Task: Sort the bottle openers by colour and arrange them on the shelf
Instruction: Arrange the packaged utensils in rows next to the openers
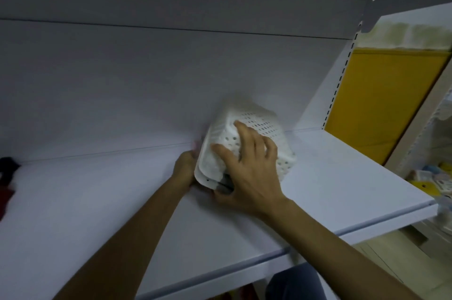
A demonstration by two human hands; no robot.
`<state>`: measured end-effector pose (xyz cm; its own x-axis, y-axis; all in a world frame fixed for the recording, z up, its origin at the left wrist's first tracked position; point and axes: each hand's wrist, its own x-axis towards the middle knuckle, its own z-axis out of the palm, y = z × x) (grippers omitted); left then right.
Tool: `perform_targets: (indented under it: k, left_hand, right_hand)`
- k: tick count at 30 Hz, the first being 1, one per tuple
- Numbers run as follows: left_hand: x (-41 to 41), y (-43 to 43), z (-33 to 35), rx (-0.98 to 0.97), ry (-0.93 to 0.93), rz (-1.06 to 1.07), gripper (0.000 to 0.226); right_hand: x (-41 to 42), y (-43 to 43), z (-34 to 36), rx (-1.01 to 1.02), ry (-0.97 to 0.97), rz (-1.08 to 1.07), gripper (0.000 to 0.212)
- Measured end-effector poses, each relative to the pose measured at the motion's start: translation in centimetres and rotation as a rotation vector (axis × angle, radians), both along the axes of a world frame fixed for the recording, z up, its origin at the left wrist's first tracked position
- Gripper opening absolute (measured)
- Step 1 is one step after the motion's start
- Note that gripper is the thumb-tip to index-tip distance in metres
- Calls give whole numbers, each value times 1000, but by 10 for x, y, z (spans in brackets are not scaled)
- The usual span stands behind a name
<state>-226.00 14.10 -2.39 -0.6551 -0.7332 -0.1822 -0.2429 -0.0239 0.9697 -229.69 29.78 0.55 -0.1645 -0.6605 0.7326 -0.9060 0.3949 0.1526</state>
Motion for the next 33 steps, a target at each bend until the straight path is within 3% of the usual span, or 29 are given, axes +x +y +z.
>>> perform_targets:
  k: [3, 8, 10, 12, 13, 14, 16, 19, 22, 24, 27, 30, 31, 33]
  left_hand:
    - [13, -14, -14, -374, -164, 61, 56]
    - [16, -10, -5, -604, -339, -42, 45]
    - [18, -17, 2, -508, -322, -103, 41]
    - [25, -22, 15, -302, -262, -103, 21]
    - [26, -25, 19, -249, -237, -78, 20]
    - [25, -28, 21, -246, -224, -47, 33]
    - [19, -27, 23, -485, -301, 51, 50]
    - [10, -7, 28, -928, -184, 161, 39]
    - [-5, 22, 42, -1212, 75, -122, 23]
    - [-22, 43, 49, -1309, 92, -397, 22]
    - [-53, 72, 62, -1245, -150, -659, 36]
    - [-74, 84, 67, -1274, -709, -820, 51]
    - [-77, 86, 67, -1285, -783, -853, 49]
    - [-80, 86, 64, -1334, -682, -896, 41]
  right_hand:
    - [-2, 1, 3, 97, 54, 62, 82]
    - [-17, 16, 11, 50, -13, 123, 80]
    - [-26, 22, 17, -67, -113, 93, 84]
    - [-34, 28, 24, -187, -181, 67, 84]
    - [-39, 31, 28, -230, -204, 63, 83]
    - [-42, 33, 31, -261, -232, 62, 82]
    - [-46, 38, 33, -302, -296, 71, 83]
    - [-51, 44, 32, -402, -416, 72, 86]
    - [-57, 51, 35, -532, -563, 38, 90]
    - [-61, 56, 36, -558, -595, 31, 91]
    - [-61, 61, 35, -527, -579, 49, 93]
    - [-62, 63, 28, -453, -526, 85, 93]
    - [-65, 65, 27, -446, -520, 98, 92]
    - [-75, 74, 24, -510, -554, 105, 88]
